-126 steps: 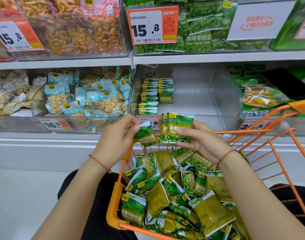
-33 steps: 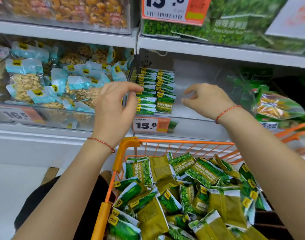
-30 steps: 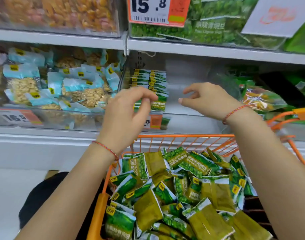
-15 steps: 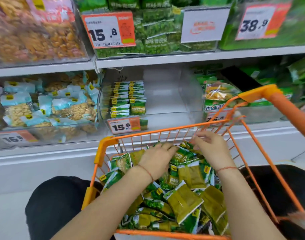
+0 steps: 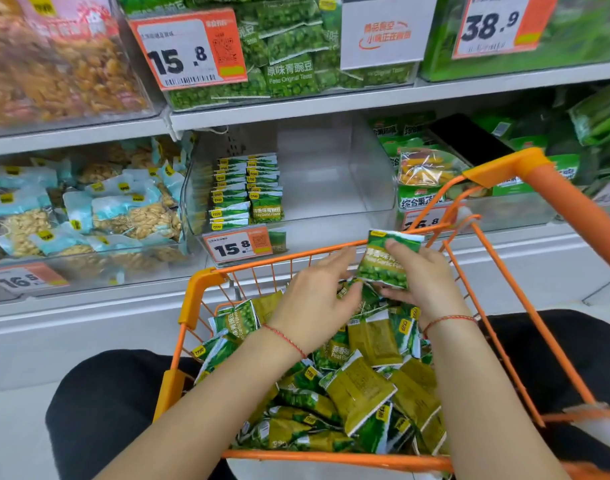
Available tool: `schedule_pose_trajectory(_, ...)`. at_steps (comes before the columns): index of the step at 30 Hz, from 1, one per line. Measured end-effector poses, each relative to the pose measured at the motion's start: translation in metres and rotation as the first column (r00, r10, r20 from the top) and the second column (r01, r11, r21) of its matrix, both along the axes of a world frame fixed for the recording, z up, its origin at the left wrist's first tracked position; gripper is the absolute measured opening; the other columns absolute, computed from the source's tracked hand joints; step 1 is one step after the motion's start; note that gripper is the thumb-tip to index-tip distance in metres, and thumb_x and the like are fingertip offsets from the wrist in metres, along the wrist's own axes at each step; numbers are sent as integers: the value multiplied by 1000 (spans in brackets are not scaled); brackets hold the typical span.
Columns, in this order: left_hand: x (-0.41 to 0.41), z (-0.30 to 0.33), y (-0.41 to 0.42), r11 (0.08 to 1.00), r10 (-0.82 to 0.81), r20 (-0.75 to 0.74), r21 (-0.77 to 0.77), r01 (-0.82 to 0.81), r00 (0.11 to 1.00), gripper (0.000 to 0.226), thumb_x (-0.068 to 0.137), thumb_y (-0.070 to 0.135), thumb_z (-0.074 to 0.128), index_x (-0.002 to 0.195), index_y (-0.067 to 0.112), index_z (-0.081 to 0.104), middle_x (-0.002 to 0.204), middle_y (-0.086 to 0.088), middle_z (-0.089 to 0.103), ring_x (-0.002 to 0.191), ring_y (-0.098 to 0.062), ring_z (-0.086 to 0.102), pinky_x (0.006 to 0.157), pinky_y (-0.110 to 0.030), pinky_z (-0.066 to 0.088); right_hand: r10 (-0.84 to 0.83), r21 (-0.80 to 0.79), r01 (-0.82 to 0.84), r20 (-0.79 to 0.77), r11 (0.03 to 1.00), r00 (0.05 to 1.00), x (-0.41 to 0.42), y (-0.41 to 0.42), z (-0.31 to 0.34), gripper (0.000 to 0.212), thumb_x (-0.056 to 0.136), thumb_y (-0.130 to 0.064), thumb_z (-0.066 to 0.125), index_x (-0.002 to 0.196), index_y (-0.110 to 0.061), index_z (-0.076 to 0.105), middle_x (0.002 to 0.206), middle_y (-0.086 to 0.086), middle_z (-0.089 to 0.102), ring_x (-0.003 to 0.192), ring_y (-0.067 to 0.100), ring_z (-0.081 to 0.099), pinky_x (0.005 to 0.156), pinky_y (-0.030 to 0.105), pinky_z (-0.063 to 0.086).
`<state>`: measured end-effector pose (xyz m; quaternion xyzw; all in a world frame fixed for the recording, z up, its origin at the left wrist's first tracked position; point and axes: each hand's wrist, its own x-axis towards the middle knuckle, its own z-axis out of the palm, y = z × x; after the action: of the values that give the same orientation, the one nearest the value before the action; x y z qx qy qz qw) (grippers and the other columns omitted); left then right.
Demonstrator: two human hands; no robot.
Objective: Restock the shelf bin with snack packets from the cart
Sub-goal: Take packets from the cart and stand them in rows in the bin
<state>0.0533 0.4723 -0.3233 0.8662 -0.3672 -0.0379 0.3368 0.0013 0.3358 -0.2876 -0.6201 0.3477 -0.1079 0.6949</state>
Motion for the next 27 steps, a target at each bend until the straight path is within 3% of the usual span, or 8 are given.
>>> schedule_pose_trajectory(2,1,-2,-3,964,-44,-99,256,68,994,49,92,37,56,138,23,49,133,-1,58,115,-18,58,101,-30,44,-114,-23,116,54,993,992,1,-5,0,15,94,-22,57,97,-8,60,97,0,54,66,7,54,70,38,58)
schedule_pose_trajectory(4,-4,-9,-7,868,-159,-196,439,232,968,59,88,45,61,140,22,45,140,-1,51,124,-19,51,104,-31,41,-162,-23,163,62,986,985,1,-6,0,39,94,-24,56,128,-6,48,113,-2,40,67,8,51,78,43,57)
schedule_pose_trajectory(8,-6,-15,-8,873,-108,-257,438,215,960,68,79,39,74,137,15,47,136,-4,51,122,-21,48,98,-28,40,-109,-53,113,72,992,991,0,-3,-1,25,94,-25,56,113,-12,47,102,3,40,69,8,53,72,39,56)
schedule_pose_trajectory(10,0,-8,1,916,-73,-236,368,159,969,48,78,36,75,118,14,62,118,-3,58,111,-21,52,87,-28,42,-116,-36,120,93,992,989,2,-3,-1,35,96,-26,52,126,-9,45,99,-1,38,71,9,51,74,40,57)
schedule_pose_trajectory(13,11,2,26,997,67,-47,-22,-68,997,22,74,17,79,93,15,67,91,6,54,90,-6,52,77,-22,42,-121,86,110,131,990,984,6,-4,-3,23,99,-28,46,114,-10,47,89,-9,44,73,11,51,61,33,58)
schedule_pose_trajectory(16,13,14,46,929,253,288,-339,-149,924,37,61,-12,69,88,12,61,89,2,57,87,-6,50,78,-9,38,-82,203,56,121,978,989,9,0,-7,28,98,-32,47,120,-13,48,117,0,53,98,22,59,56,32,59)
schedule_pose_trajectory(20,13,24,56,902,287,499,-429,-55,818,48,54,-13,56,90,18,48,95,5,49,93,-15,51,86,-10,35,29,260,-52,91,964,995,13,9,-16,32,96,-33,51,120,-12,52,134,13,51,117,33,54,52,30,58)
schedule_pose_trajectory(27,13,22,53,869,322,478,-492,-55,817,63,44,-27,64,86,16,45,94,4,47,91,-18,52,79,-20,41,170,287,-197,116,938,979,9,21,-11,22,96,-33,51,109,-17,56,130,11,53,110,26,58,63,33,60)
